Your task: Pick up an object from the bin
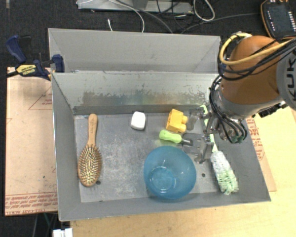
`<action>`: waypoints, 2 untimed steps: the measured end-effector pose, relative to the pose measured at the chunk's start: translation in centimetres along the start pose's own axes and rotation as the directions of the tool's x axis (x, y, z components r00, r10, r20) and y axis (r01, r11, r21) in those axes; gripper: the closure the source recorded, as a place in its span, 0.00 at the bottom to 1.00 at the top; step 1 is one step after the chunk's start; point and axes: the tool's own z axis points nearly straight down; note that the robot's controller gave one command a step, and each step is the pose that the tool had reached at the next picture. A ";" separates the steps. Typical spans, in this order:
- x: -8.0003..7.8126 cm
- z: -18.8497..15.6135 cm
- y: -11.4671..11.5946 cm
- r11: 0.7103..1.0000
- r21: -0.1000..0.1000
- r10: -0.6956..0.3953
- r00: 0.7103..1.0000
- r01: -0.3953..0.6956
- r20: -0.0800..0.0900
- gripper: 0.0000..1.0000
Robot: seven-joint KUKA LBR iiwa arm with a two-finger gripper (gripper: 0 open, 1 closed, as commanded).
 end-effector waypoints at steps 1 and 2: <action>-0.1 -0.4 0.0 1.000 0.000 -0.002 1.000 0.002 0.008 0.00; -0.9 9.8 2.9 0.958 0.002 -0.286 0.958 0.286 0.009 0.00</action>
Offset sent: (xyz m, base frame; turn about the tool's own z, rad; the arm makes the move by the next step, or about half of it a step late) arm 0.0105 0.0444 -0.1525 -0.4433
